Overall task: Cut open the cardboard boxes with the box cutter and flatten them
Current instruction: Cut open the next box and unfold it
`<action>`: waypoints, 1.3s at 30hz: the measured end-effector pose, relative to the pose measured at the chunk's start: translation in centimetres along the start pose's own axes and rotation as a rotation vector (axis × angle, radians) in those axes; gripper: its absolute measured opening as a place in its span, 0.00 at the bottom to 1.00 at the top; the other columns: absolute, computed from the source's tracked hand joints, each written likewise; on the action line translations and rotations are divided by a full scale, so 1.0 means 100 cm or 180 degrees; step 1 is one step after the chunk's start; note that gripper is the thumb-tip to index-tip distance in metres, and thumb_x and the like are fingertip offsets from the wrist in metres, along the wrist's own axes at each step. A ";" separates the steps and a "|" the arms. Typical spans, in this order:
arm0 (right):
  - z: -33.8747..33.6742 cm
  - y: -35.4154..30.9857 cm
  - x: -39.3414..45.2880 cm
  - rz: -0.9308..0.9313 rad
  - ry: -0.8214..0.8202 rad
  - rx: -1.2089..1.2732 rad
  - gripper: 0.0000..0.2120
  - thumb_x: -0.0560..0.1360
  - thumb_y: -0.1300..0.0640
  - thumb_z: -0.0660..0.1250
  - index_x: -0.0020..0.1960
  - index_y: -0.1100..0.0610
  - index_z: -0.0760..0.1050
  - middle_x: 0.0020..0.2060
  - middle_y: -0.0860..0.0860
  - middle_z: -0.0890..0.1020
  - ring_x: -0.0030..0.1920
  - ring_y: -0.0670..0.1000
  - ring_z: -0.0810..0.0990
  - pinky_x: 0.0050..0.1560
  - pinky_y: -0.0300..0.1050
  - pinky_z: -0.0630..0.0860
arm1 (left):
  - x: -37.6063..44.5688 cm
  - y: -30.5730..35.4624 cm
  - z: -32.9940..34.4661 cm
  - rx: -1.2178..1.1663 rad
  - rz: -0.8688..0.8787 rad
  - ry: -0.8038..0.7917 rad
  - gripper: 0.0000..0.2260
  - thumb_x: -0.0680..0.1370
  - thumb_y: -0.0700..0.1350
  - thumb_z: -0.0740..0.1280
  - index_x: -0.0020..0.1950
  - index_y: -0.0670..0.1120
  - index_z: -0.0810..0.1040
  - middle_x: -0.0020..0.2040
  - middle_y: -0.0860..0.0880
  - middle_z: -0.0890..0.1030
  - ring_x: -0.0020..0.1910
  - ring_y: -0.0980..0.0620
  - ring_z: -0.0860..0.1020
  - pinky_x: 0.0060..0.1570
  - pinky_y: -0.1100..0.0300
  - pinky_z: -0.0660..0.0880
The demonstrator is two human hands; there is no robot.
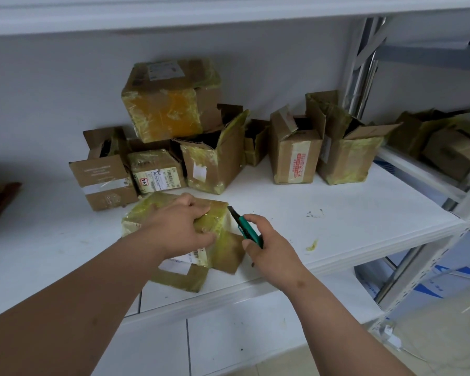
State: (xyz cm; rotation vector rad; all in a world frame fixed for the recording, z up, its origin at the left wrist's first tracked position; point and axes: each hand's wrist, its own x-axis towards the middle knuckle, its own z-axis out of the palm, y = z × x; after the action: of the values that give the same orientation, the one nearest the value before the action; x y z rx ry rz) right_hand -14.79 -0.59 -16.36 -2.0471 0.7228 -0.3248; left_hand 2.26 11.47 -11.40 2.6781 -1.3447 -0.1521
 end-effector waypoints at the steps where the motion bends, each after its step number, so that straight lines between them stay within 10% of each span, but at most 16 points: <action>1: 0.000 0.002 0.002 -0.0051 -0.0008 -0.0110 0.18 0.82 0.49 0.58 0.67 0.31 0.61 0.50 0.47 0.76 0.46 0.53 0.80 0.51 0.47 0.76 | 0.002 -0.002 -0.004 -0.0056 0.0038 -0.0070 0.32 0.72 0.64 0.67 0.75 0.61 0.65 0.64 0.61 0.65 0.63 0.57 0.67 0.67 0.54 0.65; 4: 0.001 0.009 0.003 -0.0236 0.0007 -0.0212 0.16 0.82 0.45 0.56 0.67 0.28 0.61 0.51 0.47 0.75 0.46 0.52 0.80 0.52 0.46 0.76 | 0.005 -0.014 -0.012 -0.0540 0.0069 -0.0327 0.30 0.70 0.55 0.70 0.73 0.60 0.70 0.63 0.65 0.65 0.62 0.59 0.69 0.59 0.62 0.68; 11: 0.001 0.014 0.002 -0.0548 -0.0106 -0.0229 0.18 0.81 0.49 0.61 0.67 0.31 0.67 0.49 0.44 0.72 0.46 0.44 0.75 0.46 0.33 0.70 | 0.001 -0.023 -0.012 -0.0347 -0.0233 -0.0618 0.34 0.68 0.56 0.71 0.73 0.68 0.64 0.77 0.63 0.54 0.76 0.46 0.50 0.74 0.40 0.49; 23: -0.003 -0.003 0.001 -0.1080 -0.0285 -0.1061 0.19 0.80 0.47 0.63 0.69 0.34 0.69 0.47 0.44 0.69 0.45 0.49 0.76 0.49 0.46 0.76 | -0.011 -0.020 -0.010 -0.0311 -0.0383 -0.0743 0.48 0.60 0.61 0.66 0.78 0.61 0.53 0.79 0.61 0.52 0.78 0.56 0.51 0.74 0.44 0.55; 39: -0.028 -0.015 0.019 -0.1216 -0.0205 -0.1878 0.22 0.80 0.49 0.62 0.71 0.32 0.67 0.48 0.45 0.69 0.47 0.52 0.76 0.49 0.47 0.77 | -0.021 -0.025 -0.003 -0.0592 -0.0268 -0.0307 0.29 0.72 0.53 0.75 0.70 0.55 0.69 0.78 0.58 0.59 0.78 0.52 0.55 0.74 0.43 0.55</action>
State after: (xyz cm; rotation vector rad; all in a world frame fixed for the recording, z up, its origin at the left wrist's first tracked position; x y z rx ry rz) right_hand -14.05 -3.05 -13.64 -2.7510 0.4069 -0.2780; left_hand 3.00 14.62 -11.48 2.6003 -1.1788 -0.3999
